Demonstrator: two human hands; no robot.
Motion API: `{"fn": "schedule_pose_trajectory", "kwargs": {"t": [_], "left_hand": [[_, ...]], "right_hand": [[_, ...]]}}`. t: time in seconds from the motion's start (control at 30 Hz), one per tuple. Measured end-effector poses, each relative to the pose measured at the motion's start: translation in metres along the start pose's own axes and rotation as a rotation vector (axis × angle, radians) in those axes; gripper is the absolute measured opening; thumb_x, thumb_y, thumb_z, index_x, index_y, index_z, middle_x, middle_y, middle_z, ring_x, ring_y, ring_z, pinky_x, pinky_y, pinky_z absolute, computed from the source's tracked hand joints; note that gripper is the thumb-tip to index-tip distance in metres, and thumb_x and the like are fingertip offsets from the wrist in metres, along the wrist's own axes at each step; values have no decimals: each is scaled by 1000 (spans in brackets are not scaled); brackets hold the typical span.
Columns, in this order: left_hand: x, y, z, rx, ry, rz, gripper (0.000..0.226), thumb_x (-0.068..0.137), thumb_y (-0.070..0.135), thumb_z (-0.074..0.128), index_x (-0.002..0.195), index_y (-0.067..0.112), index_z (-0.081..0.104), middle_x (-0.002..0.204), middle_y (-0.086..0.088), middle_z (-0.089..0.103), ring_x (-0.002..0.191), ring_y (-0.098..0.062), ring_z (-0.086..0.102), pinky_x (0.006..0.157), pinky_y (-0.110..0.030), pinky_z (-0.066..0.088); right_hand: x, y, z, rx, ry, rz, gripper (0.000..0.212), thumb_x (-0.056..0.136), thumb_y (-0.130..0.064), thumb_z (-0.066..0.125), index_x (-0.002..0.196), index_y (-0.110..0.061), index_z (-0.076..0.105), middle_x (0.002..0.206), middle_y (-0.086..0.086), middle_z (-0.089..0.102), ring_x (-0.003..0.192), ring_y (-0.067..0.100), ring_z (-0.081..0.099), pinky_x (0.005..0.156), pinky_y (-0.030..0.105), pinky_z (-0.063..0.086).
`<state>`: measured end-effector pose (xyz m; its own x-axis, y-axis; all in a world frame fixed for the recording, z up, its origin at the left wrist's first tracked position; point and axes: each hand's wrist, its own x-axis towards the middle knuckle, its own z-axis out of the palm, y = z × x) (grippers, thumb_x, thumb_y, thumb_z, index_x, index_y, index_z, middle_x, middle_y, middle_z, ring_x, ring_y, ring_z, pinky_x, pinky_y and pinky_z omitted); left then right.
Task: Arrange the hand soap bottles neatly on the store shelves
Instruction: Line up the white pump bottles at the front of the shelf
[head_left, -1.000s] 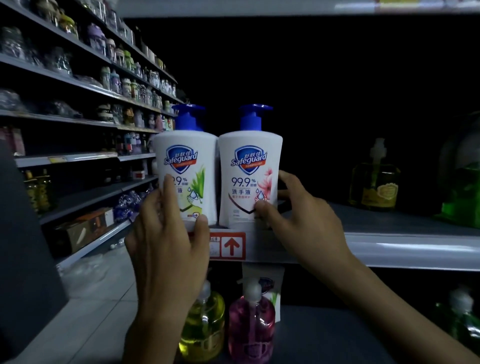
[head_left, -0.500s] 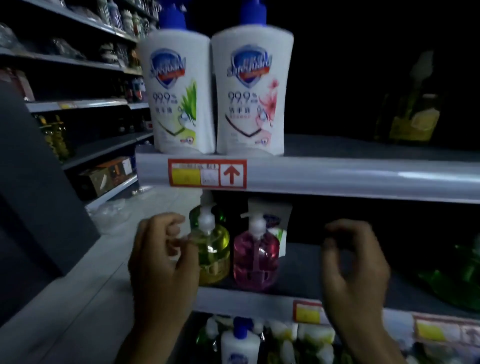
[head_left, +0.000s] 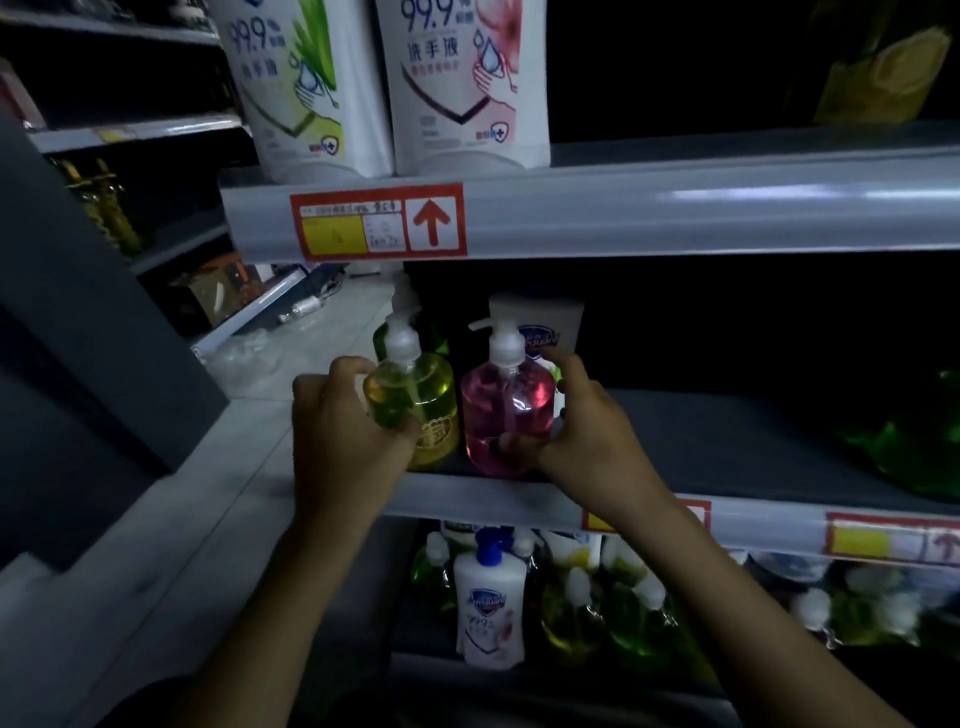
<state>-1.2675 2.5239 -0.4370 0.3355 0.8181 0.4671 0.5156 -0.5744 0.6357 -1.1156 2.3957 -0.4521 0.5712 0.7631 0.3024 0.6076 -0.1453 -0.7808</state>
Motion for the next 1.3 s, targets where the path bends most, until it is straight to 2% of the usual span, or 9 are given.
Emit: {"fn": "schedule_pose_trajectory", "kwargs": {"t": [0.1, 0.23, 0.4, 0.5, 0.77, 0.87, 1.07, 1.17, 1.3], "left_hand": [[-24, 13, 9, 60, 14, 253, 32, 78, 9, 65, 108, 16, 56, 105, -3, 50, 88, -22, 57, 63, -15, 37], [-34, 18, 30, 13, -112, 298, 51, 87, 3, 56, 136, 18, 50, 123, -3, 53, 105, -19, 55, 72, -12, 36], [-42, 36, 45, -145, -172, 230, 55, 90, -2, 50, 141, 18, 46, 109, 2, 50, 93, -13, 58, 72, -18, 50], [-49, 54, 54, -225, -188, 250, 53, 90, -2, 48, 139, 17, 48, 114, -2, 54, 99, -15, 59, 83, -32, 54], [-67, 109, 92, -366, -320, 385, 56, 92, -4, 45, 144, 17, 42, 123, 0, 53, 110, -13, 55, 90, -22, 47], [-68, 116, 107, -391, -409, 376, 60, 91, -7, 42, 145, 18, 39, 127, 1, 49, 114, -11, 52, 94, -23, 47], [-69, 116, 116, -445, -537, 335, 58, 93, -3, 43, 145, 22, 38, 138, 5, 45, 126, -9, 46, 103, -31, 45], [-60, 107, 95, -409, -436, 366, 49, 92, 0, 47, 136, 21, 51, 130, 2, 54, 112, -7, 56, 93, -26, 50], [-32, 75, 51, -379, -59, 347, 29, 84, 0, 53, 106, 17, 64, 104, -3, 60, 84, -8, 57, 71, -17, 50]], "right_hand": [[2, -1, 5, 4, 10, 16, 79, 72, -25, 82, 137, -32, 37, 125, -2, 61, 109, 17, 60, 78, 17, 41], [1, 1, 7, 26, 69, -9, 78, 71, -23, 83, 137, -33, 42, 122, -5, 65, 105, 17, 65, 89, 27, 53], [-9, 9, -4, 16, 151, -4, 83, 69, -21, 84, 139, -35, 42, 121, -7, 67, 104, 14, 66, 91, 31, 55], [-20, 19, -24, -20, 226, -8, 83, 67, -24, 86, 138, -37, 44, 120, -10, 67, 108, 11, 64, 92, 33, 54], [-42, 46, -87, -46, 375, 119, 80, 71, -26, 85, 140, -31, 45, 107, -16, 61, 83, -7, 58, 80, 10, 48], [-41, 58, -95, -41, 398, 152, 79, 72, -22, 84, 141, -26, 45, 113, -10, 66, 94, 7, 64, 85, 26, 54], [-39, 69, -101, 33, 367, 267, 81, 67, -14, 84, 137, -29, 46, 116, -6, 66, 106, 16, 65, 93, 45, 53], [-38, 54, -104, -125, 317, 299, 88, 64, -16, 80, 141, -22, 38, 124, 7, 63, 114, 30, 60, 94, 44, 50], [-39, 7, -100, -289, 436, 108, 68, 74, 0, 69, 136, -14, 45, 124, 14, 54, 106, 30, 56, 81, 25, 40]]}}
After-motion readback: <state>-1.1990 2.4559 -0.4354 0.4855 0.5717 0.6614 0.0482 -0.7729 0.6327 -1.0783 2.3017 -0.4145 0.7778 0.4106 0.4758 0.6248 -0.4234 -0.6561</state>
